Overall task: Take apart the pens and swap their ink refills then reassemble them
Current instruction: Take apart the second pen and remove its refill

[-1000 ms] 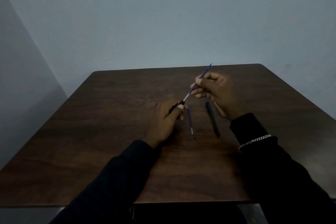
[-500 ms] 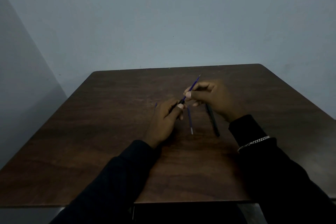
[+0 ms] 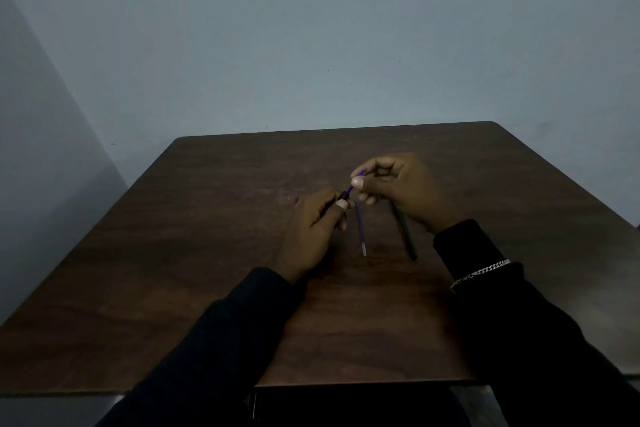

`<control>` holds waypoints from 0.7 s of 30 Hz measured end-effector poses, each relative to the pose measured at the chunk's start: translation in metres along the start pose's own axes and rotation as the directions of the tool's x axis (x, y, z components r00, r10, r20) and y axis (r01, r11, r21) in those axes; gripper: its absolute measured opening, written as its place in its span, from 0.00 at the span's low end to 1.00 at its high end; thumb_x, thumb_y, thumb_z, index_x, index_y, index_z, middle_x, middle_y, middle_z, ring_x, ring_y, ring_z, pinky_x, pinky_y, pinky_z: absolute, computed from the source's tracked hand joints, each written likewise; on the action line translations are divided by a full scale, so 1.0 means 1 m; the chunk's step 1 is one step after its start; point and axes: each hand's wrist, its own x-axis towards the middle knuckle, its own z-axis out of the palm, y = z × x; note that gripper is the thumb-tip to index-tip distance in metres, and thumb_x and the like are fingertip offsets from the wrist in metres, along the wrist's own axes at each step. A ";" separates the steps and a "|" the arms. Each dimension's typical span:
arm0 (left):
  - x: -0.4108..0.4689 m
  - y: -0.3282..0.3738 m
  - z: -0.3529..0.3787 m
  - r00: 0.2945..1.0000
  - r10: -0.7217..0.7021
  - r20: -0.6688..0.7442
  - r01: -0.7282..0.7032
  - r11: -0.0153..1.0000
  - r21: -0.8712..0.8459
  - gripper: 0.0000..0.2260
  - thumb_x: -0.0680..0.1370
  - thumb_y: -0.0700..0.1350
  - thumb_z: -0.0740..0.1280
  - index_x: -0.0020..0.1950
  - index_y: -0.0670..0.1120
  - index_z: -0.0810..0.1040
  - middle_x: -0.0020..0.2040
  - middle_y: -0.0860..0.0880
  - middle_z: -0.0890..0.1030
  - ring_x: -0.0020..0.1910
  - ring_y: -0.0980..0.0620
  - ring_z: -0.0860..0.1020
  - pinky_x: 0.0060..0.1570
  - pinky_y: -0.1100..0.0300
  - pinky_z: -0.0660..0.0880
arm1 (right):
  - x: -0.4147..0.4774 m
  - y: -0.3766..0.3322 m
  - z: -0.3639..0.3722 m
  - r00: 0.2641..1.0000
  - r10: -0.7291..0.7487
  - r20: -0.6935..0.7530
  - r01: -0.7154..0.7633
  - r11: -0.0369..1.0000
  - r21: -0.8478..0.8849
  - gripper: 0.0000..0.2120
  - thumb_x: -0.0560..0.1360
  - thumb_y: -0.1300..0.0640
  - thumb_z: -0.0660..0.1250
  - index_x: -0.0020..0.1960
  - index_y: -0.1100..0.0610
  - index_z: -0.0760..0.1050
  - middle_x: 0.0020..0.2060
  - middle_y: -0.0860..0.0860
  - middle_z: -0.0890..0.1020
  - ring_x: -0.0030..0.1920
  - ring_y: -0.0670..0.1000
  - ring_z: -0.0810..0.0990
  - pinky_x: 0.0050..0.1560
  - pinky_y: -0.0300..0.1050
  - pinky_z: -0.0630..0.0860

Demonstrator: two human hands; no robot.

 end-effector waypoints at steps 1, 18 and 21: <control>0.000 0.000 0.000 1.000 0.004 0.000 -0.004 1.000 0.006 0.11 0.83 0.51 0.61 0.48 0.50 0.81 0.35 0.52 0.81 0.33 0.61 0.75 0.37 0.61 0.68 | 0.000 0.000 0.000 1.000 0.002 0.004 -0.002 1.000 -0.005 0.07 0.77 0.63 0.74 0.52 0.66 0.83 0.39 0.56 0.87 0.38 0.52 0.86 0.39 0.42 0.84; -0.004 0.010 0.001 1.000 -0.018 -0.011 0.018 1.000 0.010 0.14 0.83 0.51 0.60 0.49 0.44 0.82 0.35 0.54 0.79 0.34 0.61 0.76 0.39 0.64 0.69 | -0.006 0.014 -0.075 0.922 0.187 -0.339 -0.376 0.648 -0.663 0.13 0.79 0.60 0.66 0.47 0.70 0.83 0.47 0.67 0.86 0.45 0.65 0.85 0.50 0.58 0.83; -0.006 0.011 0.000 0.999 -0.036 -0.006 0.036 0.999 0.009 0.13 0.84 0.49 0.60 0.49 0.46 0.82 0.35 0.54 0.80 0.35 0.61 0.76 0.39 0.63 0.69 | -0.005 0.019 -0.079 0.904 0.261 -0.340 -0.428 0.567 -0.704 0.11 0.77 0.61 0.68 0.46 0.70 0.83 0.46 0.66 0.86 0.46 0.64 0.85 0.50 0.57 0.83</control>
